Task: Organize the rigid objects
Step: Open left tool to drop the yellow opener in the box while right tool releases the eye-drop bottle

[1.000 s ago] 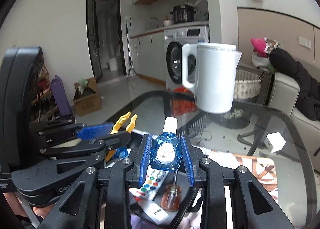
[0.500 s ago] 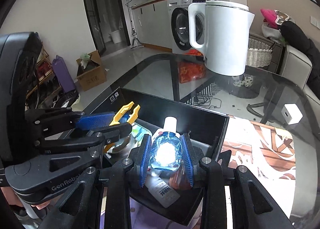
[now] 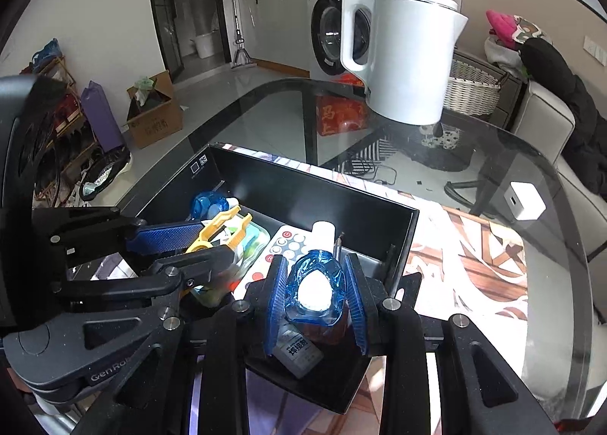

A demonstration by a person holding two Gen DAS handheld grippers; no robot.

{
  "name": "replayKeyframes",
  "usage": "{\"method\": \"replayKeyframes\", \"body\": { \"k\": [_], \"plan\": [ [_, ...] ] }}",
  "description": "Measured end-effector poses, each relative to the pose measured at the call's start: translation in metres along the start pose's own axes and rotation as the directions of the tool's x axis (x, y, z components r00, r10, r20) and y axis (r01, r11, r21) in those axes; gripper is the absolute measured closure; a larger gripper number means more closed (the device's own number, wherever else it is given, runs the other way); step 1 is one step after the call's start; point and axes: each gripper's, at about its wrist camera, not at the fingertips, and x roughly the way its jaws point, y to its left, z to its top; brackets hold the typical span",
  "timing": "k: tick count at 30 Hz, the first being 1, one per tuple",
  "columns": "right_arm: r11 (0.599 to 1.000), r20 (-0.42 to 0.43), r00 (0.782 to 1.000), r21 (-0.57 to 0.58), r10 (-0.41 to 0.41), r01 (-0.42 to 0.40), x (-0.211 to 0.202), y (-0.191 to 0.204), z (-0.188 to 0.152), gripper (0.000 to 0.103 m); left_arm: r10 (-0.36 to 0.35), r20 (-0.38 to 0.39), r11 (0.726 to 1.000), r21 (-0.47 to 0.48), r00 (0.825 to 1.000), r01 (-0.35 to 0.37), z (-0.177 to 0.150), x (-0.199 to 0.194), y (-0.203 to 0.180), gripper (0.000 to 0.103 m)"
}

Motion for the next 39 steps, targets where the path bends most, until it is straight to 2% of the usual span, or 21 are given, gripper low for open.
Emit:
{"method": "replayKeyframes", "body": {
  "k": [12,15,18,21,26,29,33,39],
  "plan": [
    [1.000,-0.014,1.000,0.013,0.006,-0.005,-0.010,0.000,-0.009,0.072,0.016,-0.015,1.000,0.021,1.000,-0.016,-0.002,-0.009,0.001,0.078],
    [1.000,-0.020,1.000,0.015,0.019,-0.019,-0.012,0.001,-0.010,0.067,0.022,-0.025,1.000,0.009,0.999,-0.022,-0.004,-0.010,0.003,0.077],
    [1.000,-0.033,0.999,0.005,0.016,-0.016,-0.013,0.006,-0.012,0.063,0.016,-0.037,1.000,-0.014,0.999,-0.017,-0.005,-0.009,0.008,0.068],
    [1.000,-0.037,0.999,0.016,0.021,-0.021,-0.014,0.007,-0.013,0.062,0.003,-0.039,1.000,-0.010,0.999,-0.004,-0.004,-0.011,0.009,0.067],
    [0.998,-0.030,0.999,0.046,0.041,-0.040,-0.018,0.005,-0.015,0.062,-0.001,-0.010,1.000,-0.018,1.000,0.001,-0.006,-0.019,0.010,0.060],
    [0.997,-0.015,0.999,0.058,0.046,-0.045,-0.023,0.004,-0.017,0.060,0.031,0.022,1.000,-0.005,0.999,-0.031,-0.008,-0.026,0.007,0.055],
    [0.998,-0.003,1.000,0.061,0.021,-0.021,-0.029,0.004,-0.018,0.051,0.061,0.055,0.998,-0.013,0.997,-0.060,-0.010,-0.034,0.004,0.055],
    [0.997,0.020,1.000,0.079,0.013,-0.015,-0.040,0.002,-0.021,0.046,0.080,0.118,0.997,-0.013,0.990,-0.079,-0.015,-0.045,0.004,0.055]
  ]
}}
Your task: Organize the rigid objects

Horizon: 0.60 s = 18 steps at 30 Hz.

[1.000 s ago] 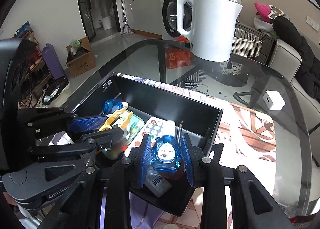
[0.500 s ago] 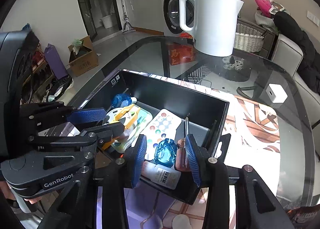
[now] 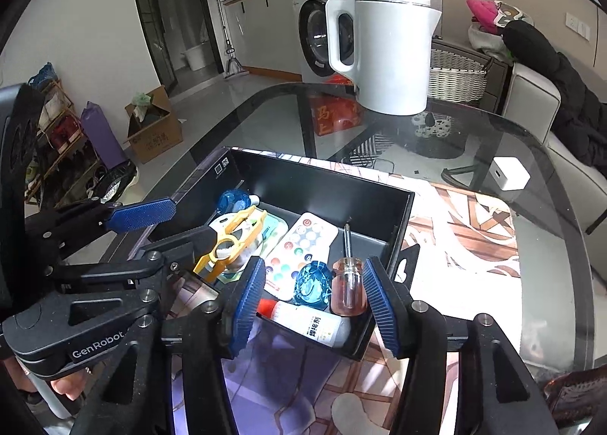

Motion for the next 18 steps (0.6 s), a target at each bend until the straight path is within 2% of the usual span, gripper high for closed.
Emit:
{"method": "replayKeyframes", "body": {
  "k": [4,8,10,12,14,15,18],
  "plan": [
    [1.000,0.023,1.000,-0.004,-0.018,0.018,-0.006,0.003,-0.004,0.041,0.004,0.035,1.000,-0.023,0.999,-0.003,-0.004,-0.007,0.004,0.055],
    [0.999,0.109,0.993,0.044,-0.034,0.029,-0.020,0.001,-0.009,0.018,-0.004,0.107,0.999,-0.049,0.994,0.009,-0.006,-0.020,0.008,0.050],
    [0.998,0.155,0.987,0.052,-0.029,0.021,-0.028,0.001,-0.009,0.018,-0.006,0.162,0.999,-0.030,0.987,0.011,-0.006,-0.030,0.006,0.047],
    [0.999,0.212,0.977,0.044,-0.035,0.027,-0.039,0.003,-0.009,0.018,0.024,0.218,1.000,-0.015,0.976,-0.021,-0.006,-0.040,0.003,0.040],
    [0.998,0.275,0.960,0.041,-0.059,0.049,-0.051,0.006,-0.009,0.018,0.059,0.269,0.998,-0.021,0.961,-0.055,-0.005,-0.050,0.004,0.027],
    [0.998,0.296,0.953,0.040,-0.063,0.054,-0.055,0.006,-0.009,0.017,0.060,0.311,0.998,-0.032,0.949,-0.053,-0.005,-0.058,0.005,0.027],
    [0.998,0.370,0.927,0.040,-0.060,0.048,-0.070,0.008,-0.010,0.015,0.046,0.373,0.999,-0.013,0.927,-0.044,-0.006,-0.069,0.006,0.027]
  ]
}}
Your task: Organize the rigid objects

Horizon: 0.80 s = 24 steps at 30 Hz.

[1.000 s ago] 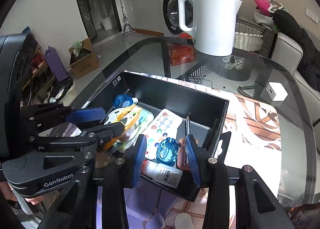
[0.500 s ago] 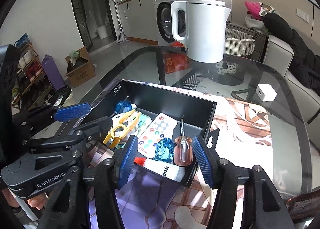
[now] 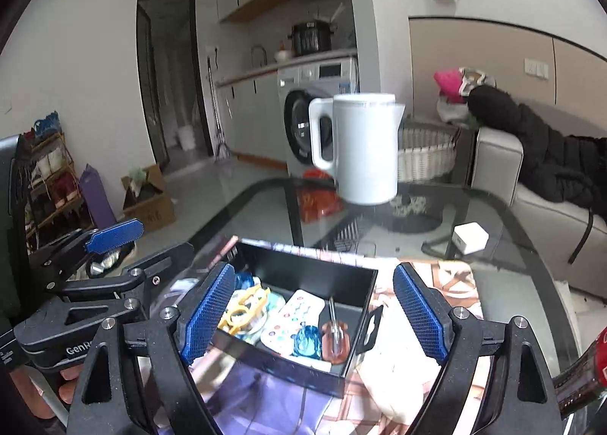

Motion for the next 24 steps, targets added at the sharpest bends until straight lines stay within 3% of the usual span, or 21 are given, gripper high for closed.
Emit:
{"method": "replayKeyframes", "body": {
  "k": [5,9,10,12,13,24],
  "plan": [
    [1.000,0.099,0.995,0.010,0.010,-0.011,-0.018,0.001,0.004,0.014,0.001,0.099,0.999,0.032,0.995,-0.004,0.005,-0.015,-0.004,0.026],
    [1.000,0.172,0.985,-0.007,0.013,-0.012,-0.034,0.003,0.006,0.010,0.008,0.103,1.000,0.022,0.995,-0.011,0.005,-0.020,-0.004,0.025],
    [1.000,0.184,0.983,-0.011,0.016,-0.014,-0.037,0.004,0.006,0.010,0.016,0.099,1.000,0.021,0.995,-0.019,0.005,-0.020,-0.004,0.022],
    [1.000,0.199,0.980,-0.017,0.017,-0.014,-0.043,0.005,0.005,0.008,0.035,0.090,0.999,0.019,0.995,-0.037,0.003,-0.020,-0.004,0.008],
    [1.000,0.202,0.979,-0.017,0.012,-0.009,-0.045,0.005,0.004,0.008,0.049,0.091,0.999,0.011,0.995,-0.051,0.002,-0.021,-0.002,0.002],
    [1.000,0.135,0.991,0.015,-0.004,0.002,-0.038,-0.001,-0.004,0.006,0.066,0.080,0.998,-0.024,0.995,-0.065,-0.001,-0.021,0.004,0.000]
  ]
}}
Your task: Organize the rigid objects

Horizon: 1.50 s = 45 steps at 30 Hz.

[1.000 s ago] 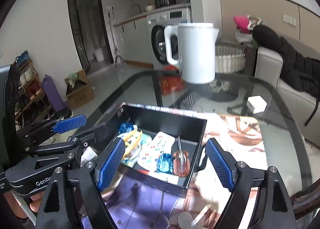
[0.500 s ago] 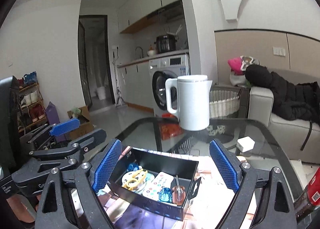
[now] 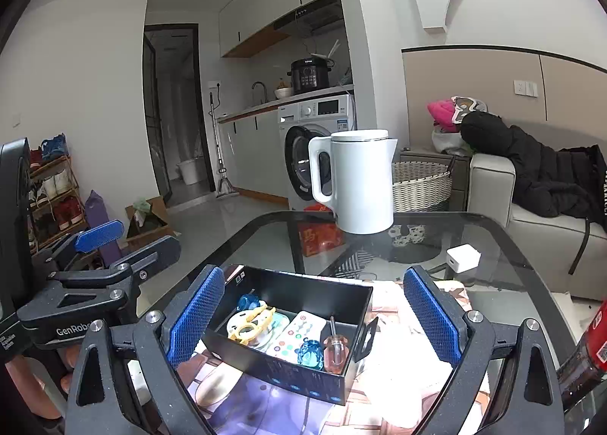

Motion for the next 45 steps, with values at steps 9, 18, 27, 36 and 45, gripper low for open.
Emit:
{"method": "replayKeyframes", "body": {
  "k": [9,18,27,36,45],
  "plan": [
    [1.000,0.027,1.000,-0.021,-0.013,0.013,-0.0041,0.0012,0.0007,0.006,0.003,-0.013,1.000,0.016,1.000,-0.002,-0.0002,0.0027,-0.0048,0.000],
    [1.000,0.024,1.000,-0.023,-0.017,0.018,-0.0045,-0.0001,0.0003,0.006,0.017,-0.021,1.000,0.017,1.000,-0.016,0.0002,0.0056,-0.0076,0.000],
    [1.000,0.012,1.000,-0.031,-0.003,0.004,-0.0042,-0.0006,-0.0010,0.006,0.036,-0.001,0.999,0.024,0.999,-0.036,0.0000,0.0011,-0.0091,0.000],
    [0.999,0.021,1.000,-0.043,-0.004,0.005,-0.0082,0.0024,-0.0009,0.006,0.038,0.003,0.999,0.023,0.999,-0.038,0.0011,-0.0005,-0.0088,0.000],
    [0.999,0.016,1.000,-0.047,-0.001,0.002,-0.0072,0.0043,0.0007,0.006,0.029,0.003,0.999,0.021,1.000,-0.029,0.0010,-0.0005,-0.0085,0.000]
  ]
}}
